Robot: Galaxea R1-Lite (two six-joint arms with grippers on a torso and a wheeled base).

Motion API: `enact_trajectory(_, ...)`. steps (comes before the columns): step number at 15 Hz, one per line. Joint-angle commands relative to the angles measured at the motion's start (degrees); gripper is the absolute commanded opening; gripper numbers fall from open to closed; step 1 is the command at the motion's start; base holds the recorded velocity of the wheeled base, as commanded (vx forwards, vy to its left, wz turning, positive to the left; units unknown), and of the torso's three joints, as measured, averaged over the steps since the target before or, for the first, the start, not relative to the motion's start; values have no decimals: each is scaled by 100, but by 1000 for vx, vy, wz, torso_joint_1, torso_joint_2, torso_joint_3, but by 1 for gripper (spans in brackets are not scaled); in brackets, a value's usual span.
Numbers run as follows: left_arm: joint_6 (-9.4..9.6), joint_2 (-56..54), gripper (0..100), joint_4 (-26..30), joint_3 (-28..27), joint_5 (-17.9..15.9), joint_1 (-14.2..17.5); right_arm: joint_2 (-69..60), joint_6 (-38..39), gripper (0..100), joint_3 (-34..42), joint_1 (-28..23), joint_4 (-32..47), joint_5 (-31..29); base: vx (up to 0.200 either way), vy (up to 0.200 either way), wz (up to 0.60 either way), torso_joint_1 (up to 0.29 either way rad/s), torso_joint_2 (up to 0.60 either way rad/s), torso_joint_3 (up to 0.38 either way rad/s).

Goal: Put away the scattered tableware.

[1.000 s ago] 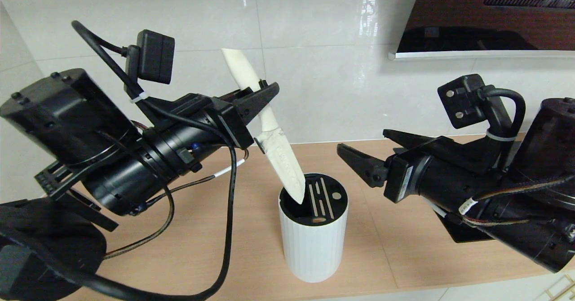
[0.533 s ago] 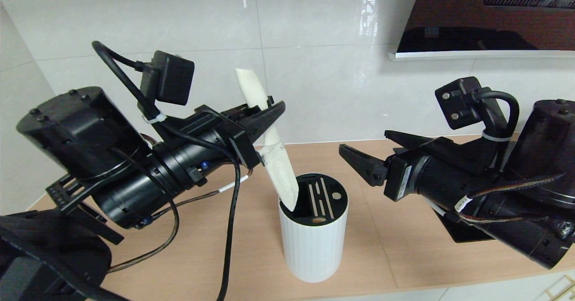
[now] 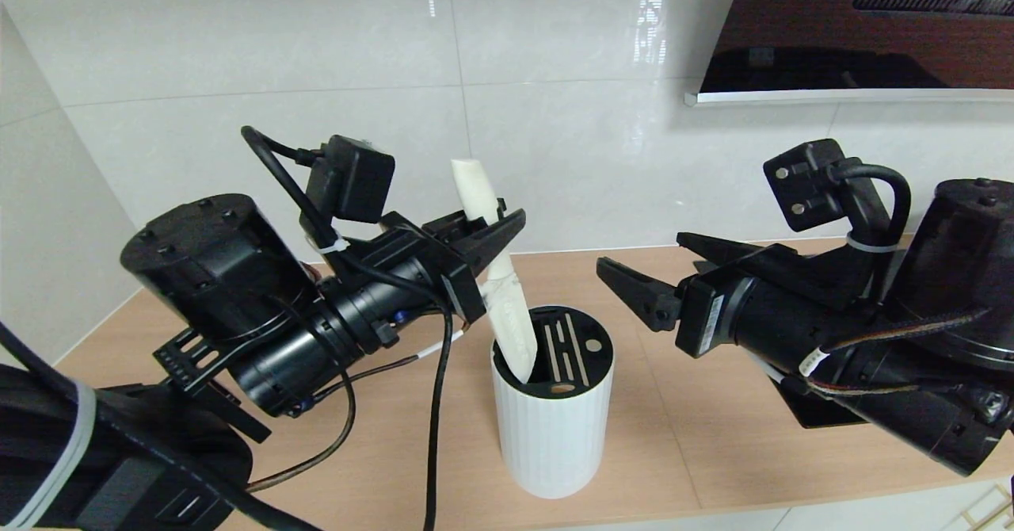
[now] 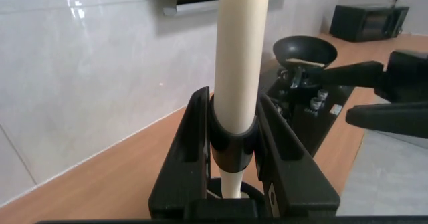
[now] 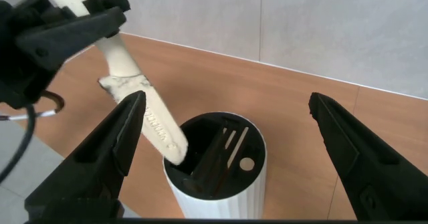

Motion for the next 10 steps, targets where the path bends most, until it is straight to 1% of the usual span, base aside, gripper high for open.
enact_trajectory(1,0,114,0,-26,8,1,-53,16,-1,100,1,3,-3,-2,0,0,0,0,0,0)
enact_trajectory(5,9,211,0,-35,254,19,-193,16,-1,100,1,3,-3,-2,0,0,0,0,0,0)
enact_trajectory(7,9,281,0,-26,325,133,-246,16,-1,100,1,3,-3,-2,0,0,0,0,0,0)
enact_trajectory(8,9,395,0,-26,333,326,-325,16,-1,100,1,3,-3,-2,0,0,0,0,0,0)
enact_trajectory(10,18,580,0,-35,333,537,-378,25,-1,100,1,3,-3,-2,0,0,0,0,0,0)
